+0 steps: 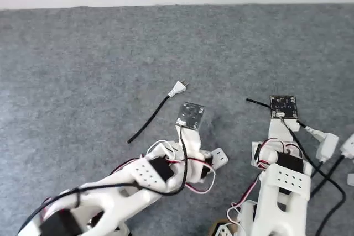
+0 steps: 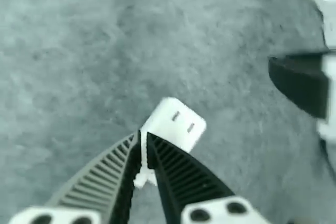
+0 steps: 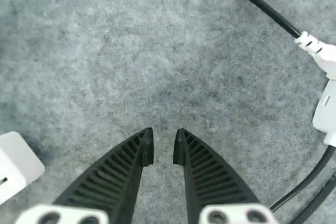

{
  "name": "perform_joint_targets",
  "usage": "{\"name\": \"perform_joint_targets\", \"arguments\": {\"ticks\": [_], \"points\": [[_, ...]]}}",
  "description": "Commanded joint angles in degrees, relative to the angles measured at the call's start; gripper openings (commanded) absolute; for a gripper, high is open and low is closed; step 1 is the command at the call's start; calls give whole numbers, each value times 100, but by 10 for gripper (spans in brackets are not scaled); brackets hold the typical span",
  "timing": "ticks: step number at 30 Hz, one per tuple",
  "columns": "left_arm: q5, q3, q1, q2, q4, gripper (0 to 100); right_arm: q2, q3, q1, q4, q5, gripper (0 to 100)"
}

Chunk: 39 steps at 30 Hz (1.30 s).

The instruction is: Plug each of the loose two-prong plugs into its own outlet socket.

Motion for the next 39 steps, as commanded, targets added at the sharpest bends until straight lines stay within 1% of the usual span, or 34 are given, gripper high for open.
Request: {"name": "perform_joint_targets", "arguments": {"ticks": [1, 3, 4, 6, 10, 12, 17, 22, 29, 30, 35, 37, 39], "points": [[-1916, -207, 18, -1160, 923, 16, -127, -88, 57, -40, -70, 81], [-2831, -180, 44, -1565, 1354, 16, -119, -79, 57, -40, -70, 82], [-3007, -145, 44, -1653, 1503, 17, -119, -79, 48, -40, -70, 82], [-3042, -66, 44, -1635, 1538, 58, -110, -79, 48, -48, -70, 82], [-3015, -48, 44, -1143, 1538, 250, -92, -79, 57, -48, -70, 83], [-3015, -101, 44, -800, 1433, 301, -92, -79, 57, -48, -70, 83], [-3042, -497, 44, 193, 993, 279, -92, -79, 57, -48, -70, 83], [-3024, -1156, 9, 1073, 1011, 279, -92, -79, 66, -48, -62, 83], [-2998, -1692, 9, 1662, 1020, 273, -92, -79, 66, -48, -62, 83], [-2954, -1736, 26, 1705, 1081, 261, -92, -79, 66, -48, -62, 83], [-2277, -2123, 9, 2040, 1178, 190, -92, -79, 66, -48, -62, 83], [-2233, -2281, 9, 2207, 1204, 181, -92, -79, 66, -48, -62, 83], [-2215, -2484, 9, 2356, 1433, 181, -92, -79, 66, -48, -62, 83]]}}
